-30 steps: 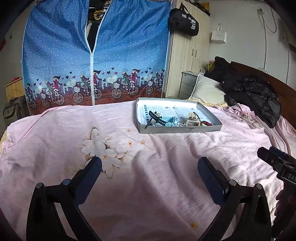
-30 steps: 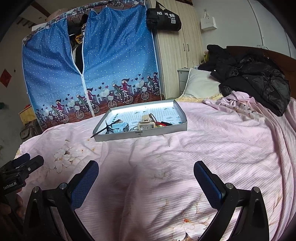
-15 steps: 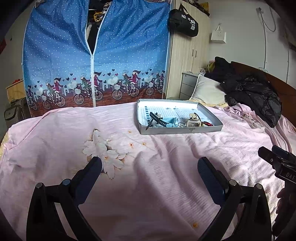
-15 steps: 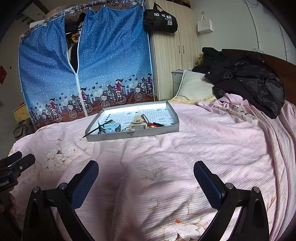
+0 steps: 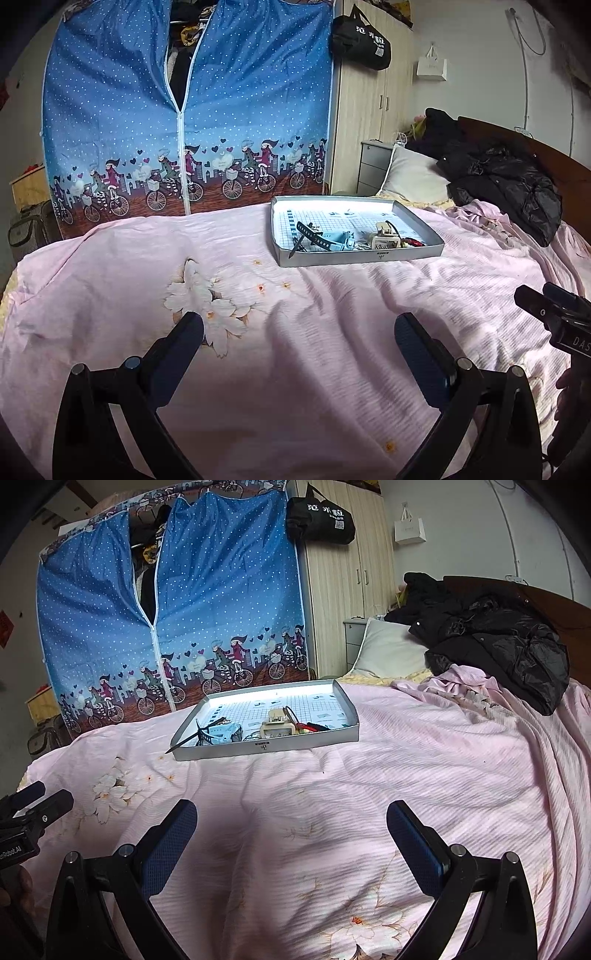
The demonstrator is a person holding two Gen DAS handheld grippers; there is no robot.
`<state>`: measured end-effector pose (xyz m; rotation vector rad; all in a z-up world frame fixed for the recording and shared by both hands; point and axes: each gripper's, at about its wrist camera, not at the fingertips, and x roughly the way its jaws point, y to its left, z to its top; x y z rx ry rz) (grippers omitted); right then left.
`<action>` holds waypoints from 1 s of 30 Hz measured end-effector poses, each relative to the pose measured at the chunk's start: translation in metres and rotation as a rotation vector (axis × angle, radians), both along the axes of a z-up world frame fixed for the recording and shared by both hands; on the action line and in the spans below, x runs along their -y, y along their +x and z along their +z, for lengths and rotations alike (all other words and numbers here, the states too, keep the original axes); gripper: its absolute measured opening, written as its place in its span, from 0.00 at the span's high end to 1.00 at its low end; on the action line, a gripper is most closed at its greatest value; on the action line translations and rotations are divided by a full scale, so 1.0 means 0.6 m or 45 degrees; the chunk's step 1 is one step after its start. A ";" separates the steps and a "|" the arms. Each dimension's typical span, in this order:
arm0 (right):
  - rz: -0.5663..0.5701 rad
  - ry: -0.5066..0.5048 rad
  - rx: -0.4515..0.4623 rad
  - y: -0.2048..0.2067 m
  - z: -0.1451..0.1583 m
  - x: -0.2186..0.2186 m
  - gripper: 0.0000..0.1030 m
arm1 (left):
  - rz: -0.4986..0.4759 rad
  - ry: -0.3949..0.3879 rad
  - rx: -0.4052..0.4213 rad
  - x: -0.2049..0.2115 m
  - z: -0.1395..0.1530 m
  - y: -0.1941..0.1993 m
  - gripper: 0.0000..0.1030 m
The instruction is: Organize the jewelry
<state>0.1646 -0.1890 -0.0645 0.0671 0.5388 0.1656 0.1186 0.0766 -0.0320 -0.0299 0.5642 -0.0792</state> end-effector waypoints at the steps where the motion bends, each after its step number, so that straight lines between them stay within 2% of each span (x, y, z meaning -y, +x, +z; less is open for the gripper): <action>1: -0.001 -0.001 0.000 0.000 0.000 0.000 0.00 | -0.001 0.000 0.001 0.000 0.000 0.000 0.02; 30: 0.001 0.001 -0.001 0.000 0.001 0.001 0.00 | -0.015 0.023 0.017 0.000 -0.001 -0.001 0.02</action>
